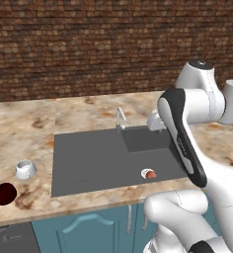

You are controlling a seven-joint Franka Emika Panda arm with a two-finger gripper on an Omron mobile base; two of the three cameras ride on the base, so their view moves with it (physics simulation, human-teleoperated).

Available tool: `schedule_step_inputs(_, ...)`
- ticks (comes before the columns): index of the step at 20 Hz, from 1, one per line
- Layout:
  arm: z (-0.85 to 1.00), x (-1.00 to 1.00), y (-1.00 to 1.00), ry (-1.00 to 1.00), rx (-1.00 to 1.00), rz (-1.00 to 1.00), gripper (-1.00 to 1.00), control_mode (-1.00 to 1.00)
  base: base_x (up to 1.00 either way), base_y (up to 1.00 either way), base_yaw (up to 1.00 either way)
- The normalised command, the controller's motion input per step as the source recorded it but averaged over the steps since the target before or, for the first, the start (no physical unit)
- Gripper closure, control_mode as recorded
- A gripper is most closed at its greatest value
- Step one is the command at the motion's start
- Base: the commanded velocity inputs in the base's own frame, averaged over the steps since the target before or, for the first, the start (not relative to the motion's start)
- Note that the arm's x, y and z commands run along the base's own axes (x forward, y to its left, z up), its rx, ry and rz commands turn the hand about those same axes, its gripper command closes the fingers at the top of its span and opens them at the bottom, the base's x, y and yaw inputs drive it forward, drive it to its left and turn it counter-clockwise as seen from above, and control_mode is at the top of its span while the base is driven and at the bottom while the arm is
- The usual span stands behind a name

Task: Clear the mugs and bowl far away from the sink.

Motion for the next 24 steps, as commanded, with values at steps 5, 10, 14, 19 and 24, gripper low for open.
schedule_step_inputs(5, 0.0, -0.46, 0.0, 0.0, -0.11, 0.04, -1.0, -1.0, 0.0, 0.0, 0.0)
schedule_step_inputs(10, 0.0, -0.12, 0.0, 0.0, -0.03, 0.01, -1.0, -1.0, 0.0, 0.0, 0.0)
schedule_step_inputs(14, 0.0, 0.0, 0.0, 0.01, 0.0, 0.0, -1.0, -1.0, 0.0, 0.0, 0.0)
schedule_step_inputs(19, 0.0, -0.04, 0.03, -0.01, 0.01, 0.0, -1.0, 1.0, -0.07, 0.33, 0.0)
schedule_step_inputs(24, 0.0, 0.0, 0.0, 0.0, 0.0, 0.0, -1.0, 1.0, -0.02, 0.98, 0.0)
